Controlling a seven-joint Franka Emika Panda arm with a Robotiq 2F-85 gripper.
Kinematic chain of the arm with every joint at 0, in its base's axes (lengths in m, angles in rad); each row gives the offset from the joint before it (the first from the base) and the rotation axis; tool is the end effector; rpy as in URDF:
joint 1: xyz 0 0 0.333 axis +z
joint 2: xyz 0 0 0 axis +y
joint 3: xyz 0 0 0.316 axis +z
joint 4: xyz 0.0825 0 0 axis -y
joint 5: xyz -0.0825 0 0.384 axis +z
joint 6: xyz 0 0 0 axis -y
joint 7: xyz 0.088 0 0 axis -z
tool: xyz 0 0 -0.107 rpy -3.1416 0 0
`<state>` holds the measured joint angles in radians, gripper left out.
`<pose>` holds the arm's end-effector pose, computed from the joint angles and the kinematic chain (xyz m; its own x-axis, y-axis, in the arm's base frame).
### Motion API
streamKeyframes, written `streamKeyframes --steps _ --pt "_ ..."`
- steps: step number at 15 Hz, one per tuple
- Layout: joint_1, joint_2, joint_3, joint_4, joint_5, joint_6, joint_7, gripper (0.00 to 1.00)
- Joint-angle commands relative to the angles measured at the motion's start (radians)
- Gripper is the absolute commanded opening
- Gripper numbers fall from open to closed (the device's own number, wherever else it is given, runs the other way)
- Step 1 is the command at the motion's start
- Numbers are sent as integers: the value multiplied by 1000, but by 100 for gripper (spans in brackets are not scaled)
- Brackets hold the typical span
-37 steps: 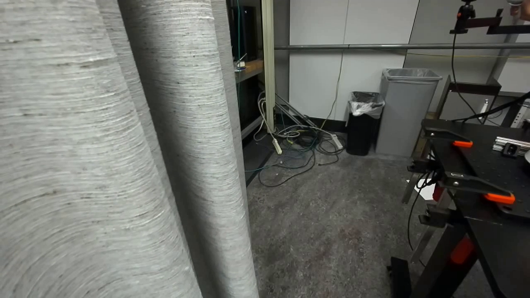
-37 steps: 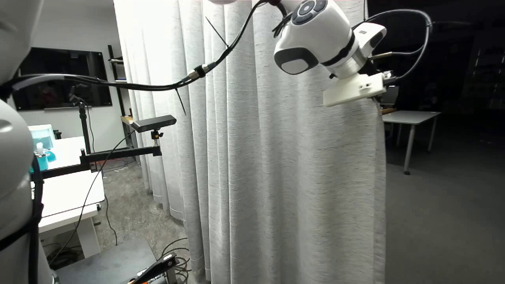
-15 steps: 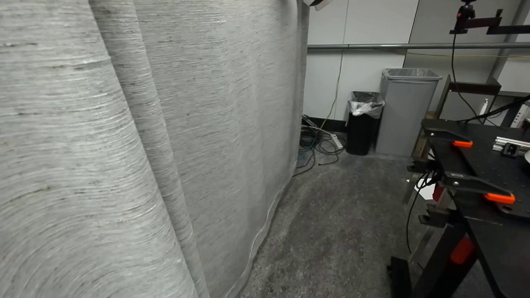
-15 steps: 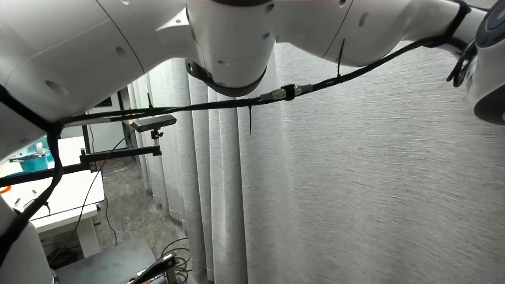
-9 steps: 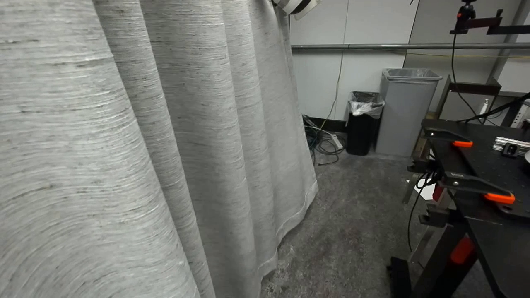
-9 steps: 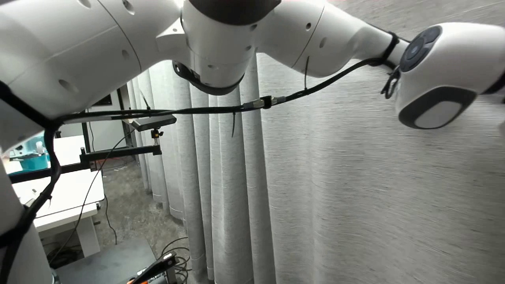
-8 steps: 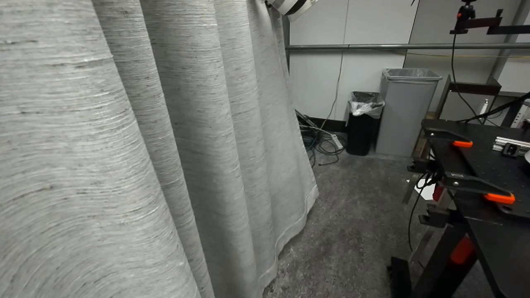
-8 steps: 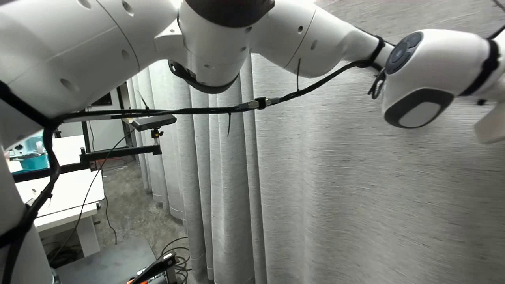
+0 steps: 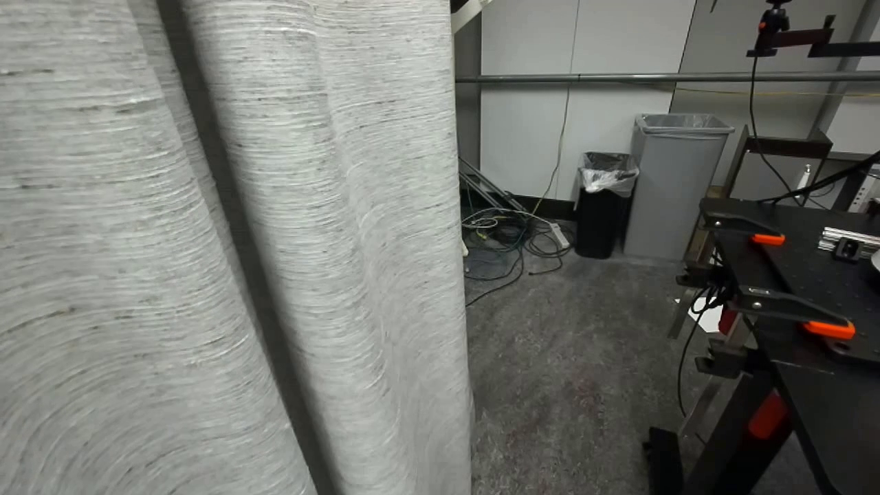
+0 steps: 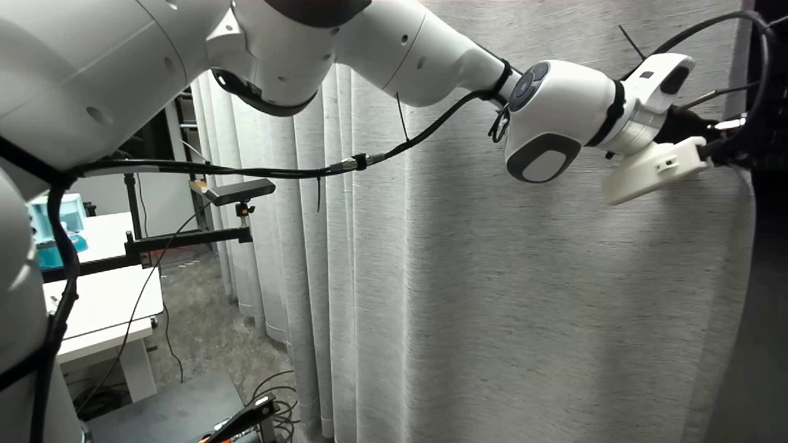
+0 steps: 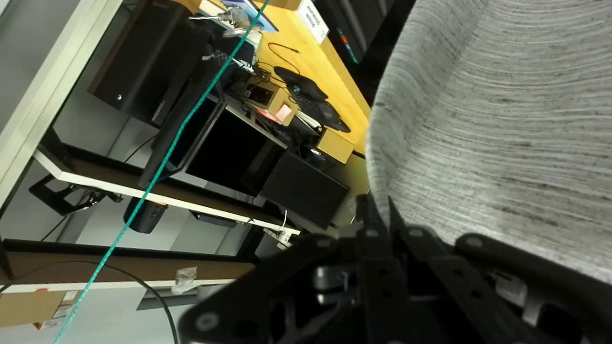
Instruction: Pull the curtain to the right
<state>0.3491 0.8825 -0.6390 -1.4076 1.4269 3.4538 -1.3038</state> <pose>0.6997 -0.1733 0.3746 0.5263 0.2504 0.8126 -0.3900 -0.7781 0.4923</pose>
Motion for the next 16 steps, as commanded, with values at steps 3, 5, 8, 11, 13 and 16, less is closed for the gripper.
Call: streamKeyframes --steps 3,5,8,11,13,16 --pt "76 -200 -6 -307 46 -79 -109 1" --pt "98 -269 -16 -397 52 -80 -151 1" --pt "122 -356 -32 -511 74 -86 -221 1" --pt "142 -423 -46 -598 107 -73 -290 1" --pt "147 -463 -46 -642 134 -66 -341 30" --pt "141 -477 -26 -768 178 -80 -407 51"
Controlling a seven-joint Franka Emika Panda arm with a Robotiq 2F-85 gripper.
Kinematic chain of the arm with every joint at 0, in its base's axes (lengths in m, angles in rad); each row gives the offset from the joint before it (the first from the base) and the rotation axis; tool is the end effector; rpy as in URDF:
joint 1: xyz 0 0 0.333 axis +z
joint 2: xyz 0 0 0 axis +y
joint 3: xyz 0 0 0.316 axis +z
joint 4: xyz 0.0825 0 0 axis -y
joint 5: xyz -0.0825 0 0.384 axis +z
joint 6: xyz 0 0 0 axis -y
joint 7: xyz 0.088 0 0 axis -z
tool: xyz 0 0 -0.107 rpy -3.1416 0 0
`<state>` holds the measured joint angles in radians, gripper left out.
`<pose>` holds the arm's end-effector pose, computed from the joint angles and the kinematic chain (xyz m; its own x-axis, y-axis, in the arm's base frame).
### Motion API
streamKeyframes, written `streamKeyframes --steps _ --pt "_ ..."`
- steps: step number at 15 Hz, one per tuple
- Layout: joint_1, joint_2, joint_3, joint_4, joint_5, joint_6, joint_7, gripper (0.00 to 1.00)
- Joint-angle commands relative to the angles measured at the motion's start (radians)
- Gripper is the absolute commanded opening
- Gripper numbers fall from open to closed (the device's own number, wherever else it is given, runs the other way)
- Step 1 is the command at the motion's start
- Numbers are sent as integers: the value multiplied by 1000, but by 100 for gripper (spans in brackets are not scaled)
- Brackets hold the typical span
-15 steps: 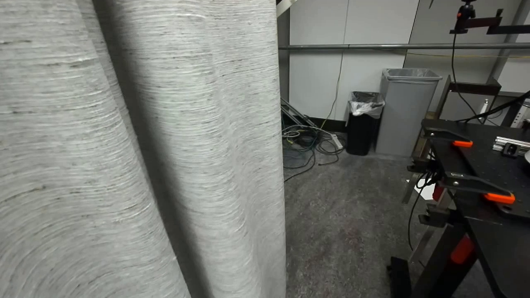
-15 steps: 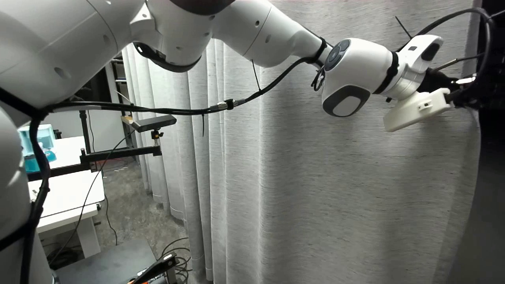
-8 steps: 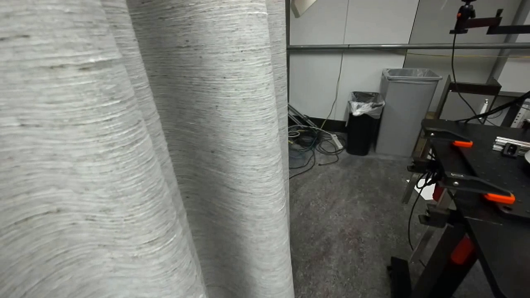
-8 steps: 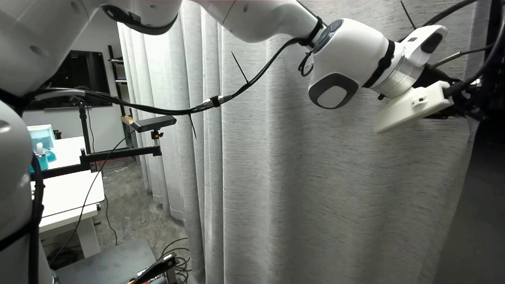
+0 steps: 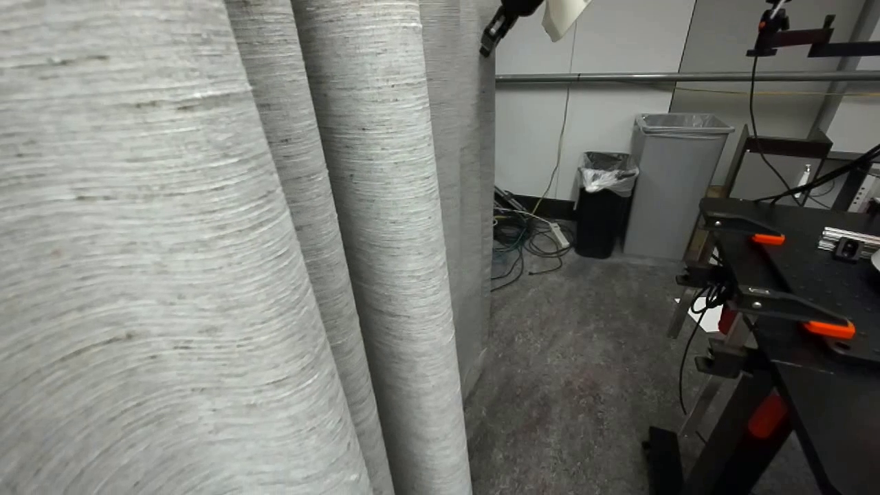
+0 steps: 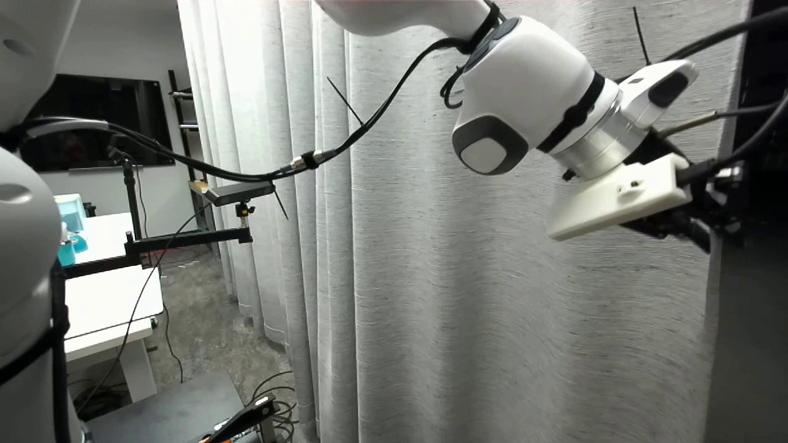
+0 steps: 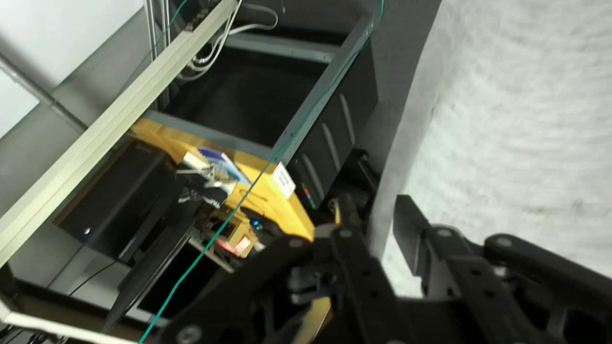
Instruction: Pull the curtain to the right
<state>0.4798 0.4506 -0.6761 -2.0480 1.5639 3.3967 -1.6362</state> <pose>0.5394 -0.1947 0.3408 0.7802 0.1341 0.6110 -0.2391 -0.8386 0.4895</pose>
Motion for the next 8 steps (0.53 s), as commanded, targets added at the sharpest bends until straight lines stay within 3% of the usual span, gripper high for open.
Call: streamKeyframes --steps 1,2,3,4,7,8 --pt "3 -43 22 -167 50 -28 -89 58" --pt "-5 -42 31 -207 54 -34 -102 67" --pt "-135 -94 179 -289 -163 26 68 74" --pt "-17 -34 45 -269 23 -46 -92 82" --pt "-35 -44 68 -348 -1 -70 -88 100" --pt "-175 -107 217 -412 -207 -12 65 100"
